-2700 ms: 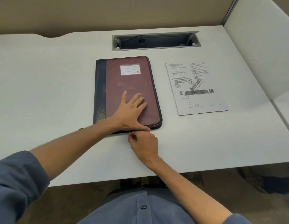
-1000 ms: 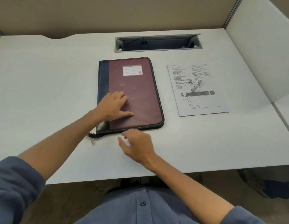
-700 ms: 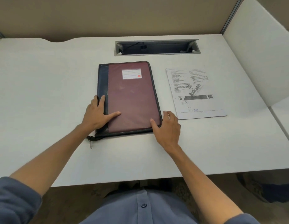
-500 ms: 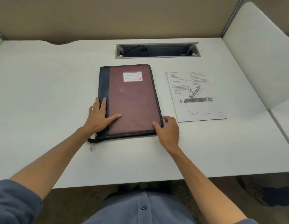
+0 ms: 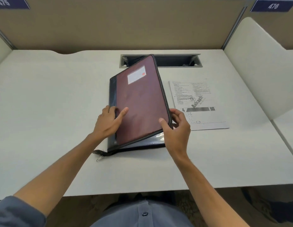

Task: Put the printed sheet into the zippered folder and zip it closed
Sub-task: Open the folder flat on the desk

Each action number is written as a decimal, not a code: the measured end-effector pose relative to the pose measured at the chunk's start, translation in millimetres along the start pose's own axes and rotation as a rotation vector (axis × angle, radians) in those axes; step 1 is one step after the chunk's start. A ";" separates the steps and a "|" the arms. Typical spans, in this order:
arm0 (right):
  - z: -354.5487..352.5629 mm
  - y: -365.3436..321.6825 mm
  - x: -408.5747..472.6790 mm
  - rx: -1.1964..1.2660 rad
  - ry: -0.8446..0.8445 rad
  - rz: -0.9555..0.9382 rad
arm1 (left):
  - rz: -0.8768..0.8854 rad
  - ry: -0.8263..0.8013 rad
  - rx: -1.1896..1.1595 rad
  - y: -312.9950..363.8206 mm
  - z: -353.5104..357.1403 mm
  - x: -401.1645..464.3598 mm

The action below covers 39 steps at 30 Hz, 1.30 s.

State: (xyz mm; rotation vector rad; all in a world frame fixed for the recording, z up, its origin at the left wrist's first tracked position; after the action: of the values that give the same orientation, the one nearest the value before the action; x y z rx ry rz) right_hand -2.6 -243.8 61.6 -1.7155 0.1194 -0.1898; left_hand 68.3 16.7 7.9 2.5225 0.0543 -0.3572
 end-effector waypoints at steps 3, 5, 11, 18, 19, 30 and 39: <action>22.1 -40.6 -6.0 -0.078 -0.058 -0.160 | 0.021 -0.011 -0.118 31.2 -23.2 -5.9; 37.1 -63.4 -9.1 -0.143 -0.089 -0.262 | 0.096 0.017 -0.195 59.0 -45.0 -12.3; 86.1 -115.0 -20.0 -0.289 -0.187 -0.472 | 0.249 0.112 -0.259 116.1 -128.5 -23.0; 126.5 -95.2 -26.8 -0.338 -0.479 -0.447 | 0.114 0.130 -0.115 75.6 -188.4 -30.5; 128.3 -80.0 -25.6 -0.397 -0.501 -0.420 | 0.093 0.152 -0.079 65.0 -194.1 -31.9; 102.0 90.2 -7.1 -1.051 -0.628 -0.154 | -0.136 0.246 0.093 -44.2 -222.6 -53.6; 97.1 103.4 -18.6 -1.094 -0.604 -0.188 | -0.347 0.108 0.358 -128.4 -189.2 -44.7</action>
State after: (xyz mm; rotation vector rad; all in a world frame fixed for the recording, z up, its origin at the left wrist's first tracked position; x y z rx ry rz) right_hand 1.1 -161.8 -55.7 -2.7910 -0.4739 0.3333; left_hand 56.0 230.6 99.4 2.8871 0.5172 -0.3944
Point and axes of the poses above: each hand's wrist, its own x-axis towards the middle knuckle, its own z-axis out of the palm, y = z × x, the point moved 7 cm from there along x, towards the middle knuckle, and after that the axes turned 12 degrees about -y, right-handed, at the moved point
